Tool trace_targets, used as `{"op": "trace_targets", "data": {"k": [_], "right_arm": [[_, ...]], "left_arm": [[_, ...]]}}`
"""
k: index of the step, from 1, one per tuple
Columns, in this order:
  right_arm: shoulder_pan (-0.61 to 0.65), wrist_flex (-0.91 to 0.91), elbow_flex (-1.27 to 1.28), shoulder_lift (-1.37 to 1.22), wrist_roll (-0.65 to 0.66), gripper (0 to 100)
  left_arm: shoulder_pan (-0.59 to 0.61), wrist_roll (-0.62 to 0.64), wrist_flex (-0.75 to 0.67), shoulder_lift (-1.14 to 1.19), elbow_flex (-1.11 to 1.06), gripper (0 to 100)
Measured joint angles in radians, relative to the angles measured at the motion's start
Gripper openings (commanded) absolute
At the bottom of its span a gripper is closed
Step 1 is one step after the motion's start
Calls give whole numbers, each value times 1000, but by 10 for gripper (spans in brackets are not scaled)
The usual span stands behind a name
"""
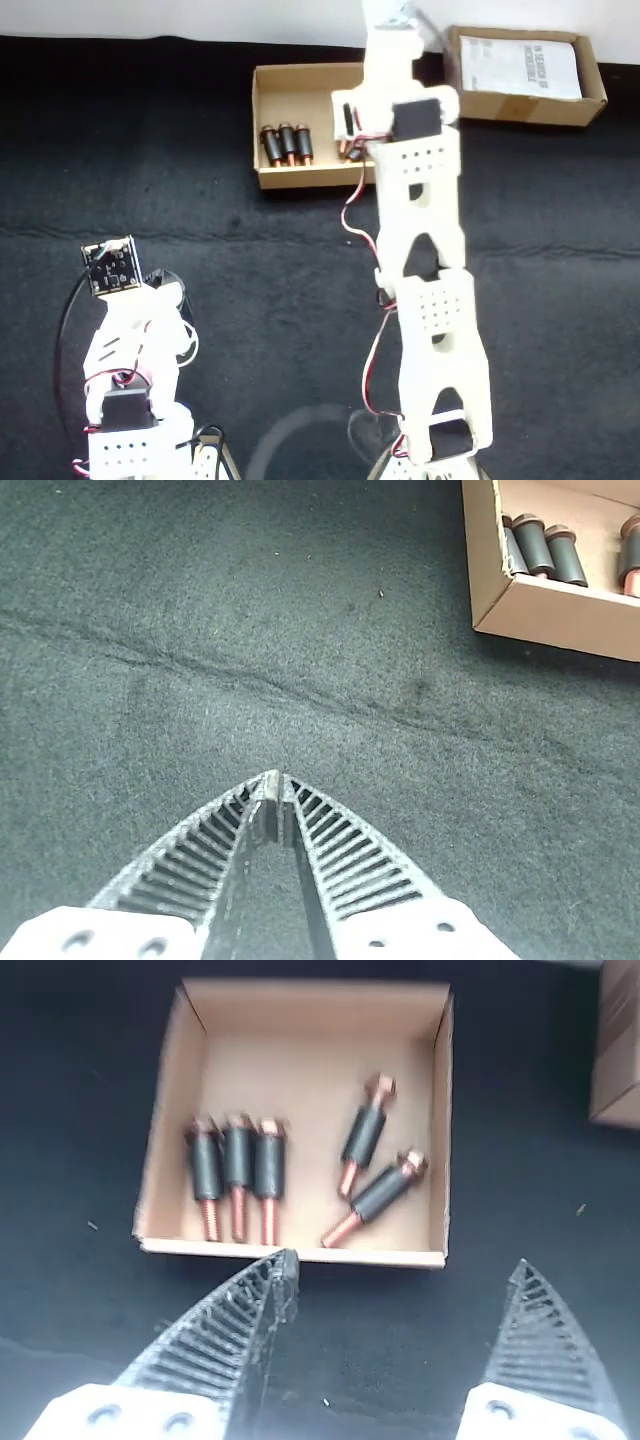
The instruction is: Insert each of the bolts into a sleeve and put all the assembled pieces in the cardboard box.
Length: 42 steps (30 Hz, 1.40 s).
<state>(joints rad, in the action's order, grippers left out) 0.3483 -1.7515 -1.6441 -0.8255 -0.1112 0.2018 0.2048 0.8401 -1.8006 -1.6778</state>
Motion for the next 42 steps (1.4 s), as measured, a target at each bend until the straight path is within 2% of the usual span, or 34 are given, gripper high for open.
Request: {"op": "trace_targets", "data": {"k": [9, 12, 17, 29, 35, 42], "right_arm": [[-2, -3, 2, 338, 0, 296], [0, -3, 124, 502, 0, 296], [0, -3, 542, 818, 0, 296], [0, 0, 1741, 1536, 0, 296], [0, 178, 2286, 1795, 0, 296], [2, 439, 2770, 2084, 0, 296]], "left_arm": [[0, 0, 6, 0, 0, 37], [0, 0, 6, 0, 0, 37], [0, 0, 6, 0, 0, 37], [0, 0, 6, 0, 0, 37], [0, 0, 20, 0, 0, 37], [0, -2, 224, 0, 0, 35]]}}
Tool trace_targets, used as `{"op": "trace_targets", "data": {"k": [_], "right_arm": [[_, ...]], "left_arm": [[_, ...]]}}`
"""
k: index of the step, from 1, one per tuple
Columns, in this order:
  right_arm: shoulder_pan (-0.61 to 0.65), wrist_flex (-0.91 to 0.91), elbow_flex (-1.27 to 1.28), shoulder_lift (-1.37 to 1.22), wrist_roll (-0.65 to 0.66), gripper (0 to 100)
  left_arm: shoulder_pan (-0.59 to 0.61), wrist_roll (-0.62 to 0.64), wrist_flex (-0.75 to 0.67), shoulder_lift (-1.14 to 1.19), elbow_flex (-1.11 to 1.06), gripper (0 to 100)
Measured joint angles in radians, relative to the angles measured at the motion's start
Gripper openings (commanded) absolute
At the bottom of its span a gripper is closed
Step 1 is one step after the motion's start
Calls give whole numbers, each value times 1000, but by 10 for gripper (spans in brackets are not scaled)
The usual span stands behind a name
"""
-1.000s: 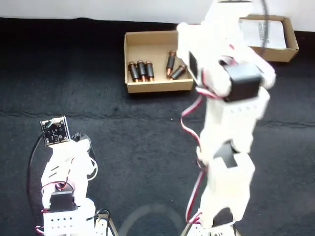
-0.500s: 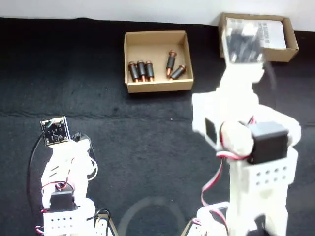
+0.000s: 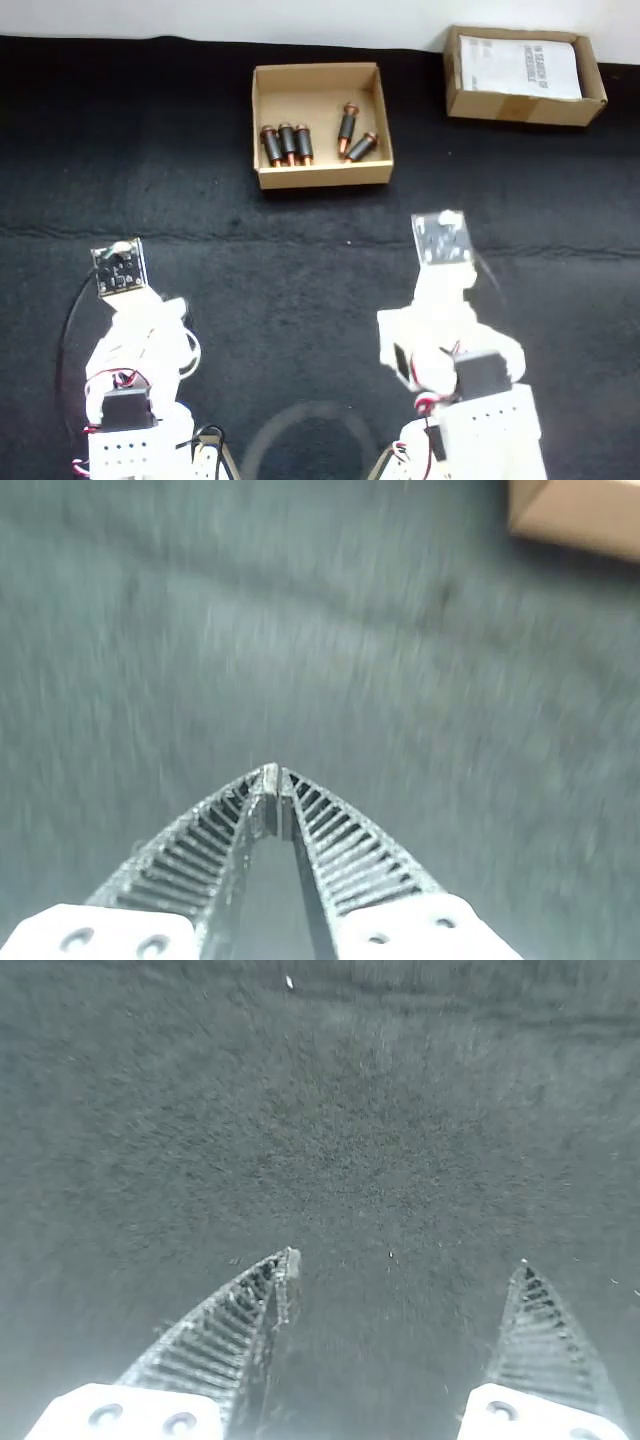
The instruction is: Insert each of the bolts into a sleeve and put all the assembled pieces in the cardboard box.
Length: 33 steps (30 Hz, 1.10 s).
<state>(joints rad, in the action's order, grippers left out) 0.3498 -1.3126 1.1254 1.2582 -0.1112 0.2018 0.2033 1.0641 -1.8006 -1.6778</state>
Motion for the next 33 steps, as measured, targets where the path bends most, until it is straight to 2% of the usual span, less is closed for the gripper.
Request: {"op": "trace_targets", "data": {"k": [5, 8, 16, 23, 31, 33], "right_arm": [[-12, 20, 175, 181, 0, 296], [-52, 35, 270, 242, 23, 296], [-249, 87, 468, 273, 250, 296], [-434, 126, 529, 276, 265, 296], [-457, 126, 531, 276, 265, 296], [-460, 126, 531, 276, 265, 267]], "left_arm": [[0, 0, 209, 0, 0, 36], [0, 0, 255, 0, 0, 36], [0, 0, 269, 0, 0, 36], [0, -2, 269, 0, 0, 36], [0, -2, 269, 0, 0, 36], [0, -2, 269, 0, 0, 36]]}}
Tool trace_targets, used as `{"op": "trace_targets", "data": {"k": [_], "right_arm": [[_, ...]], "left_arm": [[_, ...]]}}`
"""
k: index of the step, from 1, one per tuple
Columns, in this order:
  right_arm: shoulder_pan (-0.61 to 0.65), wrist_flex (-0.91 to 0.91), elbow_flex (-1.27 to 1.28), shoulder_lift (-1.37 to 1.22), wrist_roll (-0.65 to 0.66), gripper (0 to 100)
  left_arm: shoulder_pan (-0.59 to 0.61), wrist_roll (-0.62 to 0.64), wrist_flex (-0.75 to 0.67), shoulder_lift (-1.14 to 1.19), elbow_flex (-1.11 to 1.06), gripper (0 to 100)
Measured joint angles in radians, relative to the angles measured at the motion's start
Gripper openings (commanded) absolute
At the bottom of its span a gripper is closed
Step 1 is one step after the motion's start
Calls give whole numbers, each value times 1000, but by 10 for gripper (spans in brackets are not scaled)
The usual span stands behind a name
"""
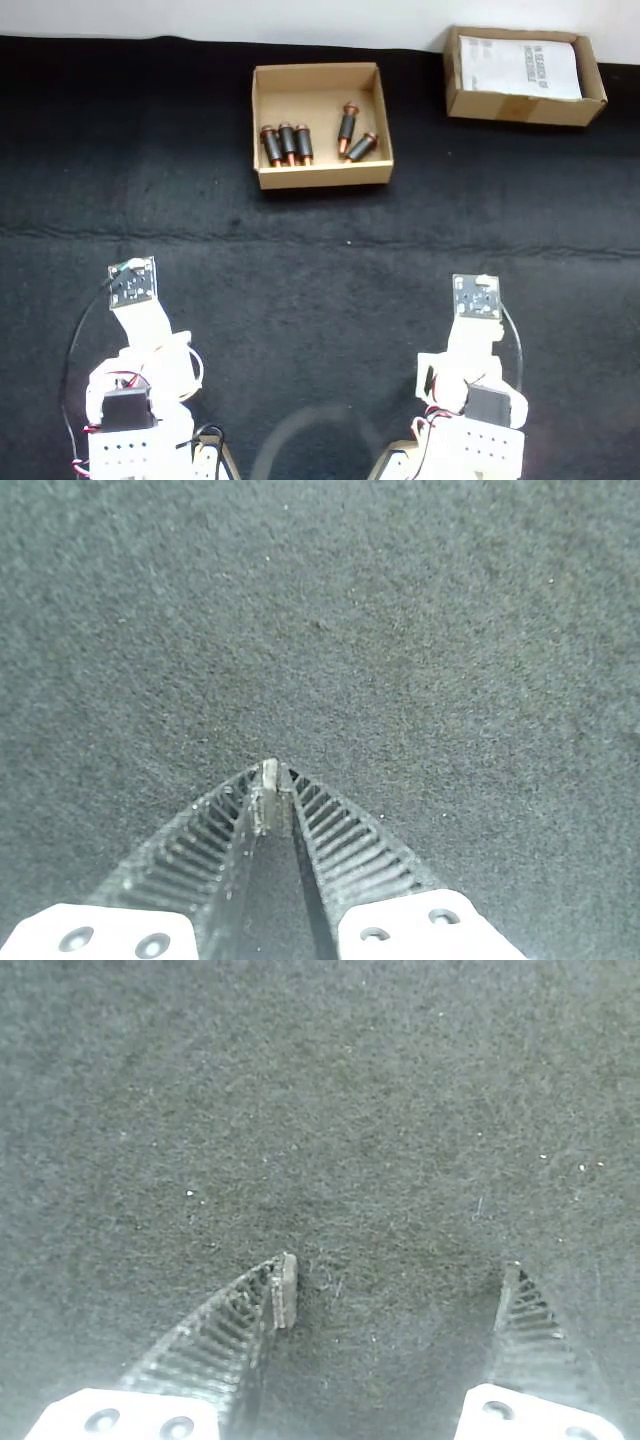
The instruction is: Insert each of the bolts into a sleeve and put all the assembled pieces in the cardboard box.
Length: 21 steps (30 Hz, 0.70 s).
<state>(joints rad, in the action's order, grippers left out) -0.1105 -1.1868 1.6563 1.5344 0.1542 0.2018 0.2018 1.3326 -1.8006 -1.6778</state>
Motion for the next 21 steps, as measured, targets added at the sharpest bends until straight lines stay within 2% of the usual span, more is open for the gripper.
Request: {"op": "trace_targets", "data": {"k": [6, 8, 21], "right_arm": [[-5, 2, 0, 0, 0, 1], [-6, 3, 0, 3, 0, 26], [-5, 8, 0, 3, 0, 8]], "left_arm": [[0, 0, 0, 0, 0, 36], [0, 0, 0, 0, 0, 36], [0, 0, 0, 0, 0, 36]]}}
